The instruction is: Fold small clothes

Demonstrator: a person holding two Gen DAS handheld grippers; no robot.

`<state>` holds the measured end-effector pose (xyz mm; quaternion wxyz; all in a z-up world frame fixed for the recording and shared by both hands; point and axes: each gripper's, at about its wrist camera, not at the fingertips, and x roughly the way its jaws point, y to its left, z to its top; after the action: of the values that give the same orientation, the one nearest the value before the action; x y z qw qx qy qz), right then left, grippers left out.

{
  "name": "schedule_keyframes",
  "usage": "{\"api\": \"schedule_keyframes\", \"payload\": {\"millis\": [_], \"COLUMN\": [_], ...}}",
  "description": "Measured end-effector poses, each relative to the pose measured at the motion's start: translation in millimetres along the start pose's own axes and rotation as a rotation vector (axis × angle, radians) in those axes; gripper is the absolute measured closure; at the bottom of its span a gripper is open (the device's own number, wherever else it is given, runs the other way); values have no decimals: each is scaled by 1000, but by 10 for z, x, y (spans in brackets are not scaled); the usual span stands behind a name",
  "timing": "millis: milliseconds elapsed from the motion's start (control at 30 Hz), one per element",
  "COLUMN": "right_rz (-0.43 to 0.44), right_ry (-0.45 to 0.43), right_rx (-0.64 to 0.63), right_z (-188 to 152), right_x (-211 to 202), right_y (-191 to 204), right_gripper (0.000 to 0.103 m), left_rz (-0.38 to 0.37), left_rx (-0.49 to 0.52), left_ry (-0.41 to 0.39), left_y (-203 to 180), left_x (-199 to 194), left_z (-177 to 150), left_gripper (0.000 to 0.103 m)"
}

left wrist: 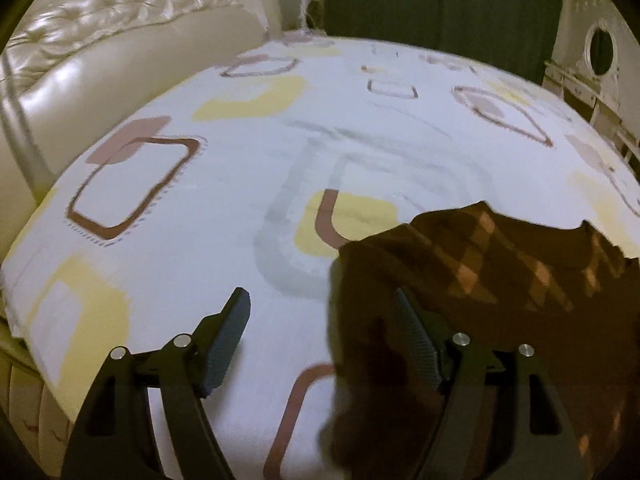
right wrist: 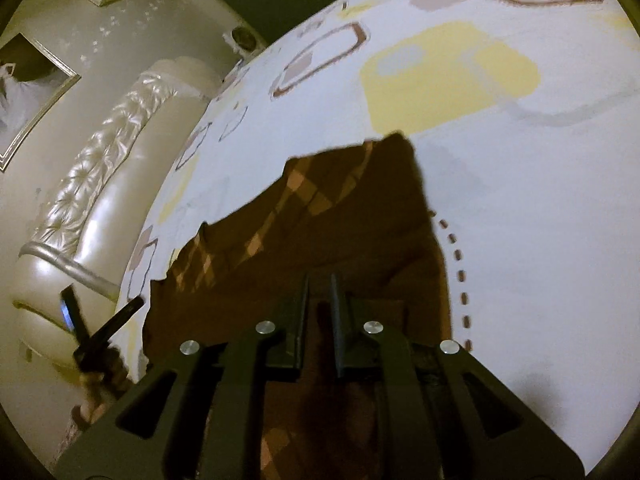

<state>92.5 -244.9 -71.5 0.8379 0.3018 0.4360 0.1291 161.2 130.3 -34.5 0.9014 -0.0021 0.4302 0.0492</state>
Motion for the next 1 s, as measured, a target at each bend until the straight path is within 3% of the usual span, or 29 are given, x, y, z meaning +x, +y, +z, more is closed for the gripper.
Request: {"api": "schedule_keyframes", "payload": {"millis": [133, 167, 300, 467, 533, 667, 833, 1000], "right_rz": [-51, -40, -6, -48, -24, -70, 47, 133], "right_ry": [9, 4, -9, -57, -52, -65, 23, 149], "right_rx": [5, 26, 84, 111, 147, 104, 111, 45], "right_z": [-1, 2, -20, -31, -47, -123, -363, -655], "right_x": [64, 61, 64, -68, -165, -448, -722, -834], "right_y": [-165, -236, -401, -442, -506, -507, -639, -623], "right_gripper": [95, 99, 103, 103, 100, 68, 68, 68], "left_rz": [104, 130, 97, 117, 77, -39, -227, -347], "left_rx": [34, 31, -63, -20, -27, -37, -53, -21], "left_ry": [54, 69, 92, 71, 73, 84, 167, 230], "left_y": [55, 89, 281, 239, 290, 413, 559, 461], "left_x": [345, 422, 575, 498, 375, 47, -416, -740], "left_z": [38, 37, 29, -9, -45, -267, -844, -1345], "left_gripper": [30, 24, 14, 14, 15, 15, 16, 16]}}
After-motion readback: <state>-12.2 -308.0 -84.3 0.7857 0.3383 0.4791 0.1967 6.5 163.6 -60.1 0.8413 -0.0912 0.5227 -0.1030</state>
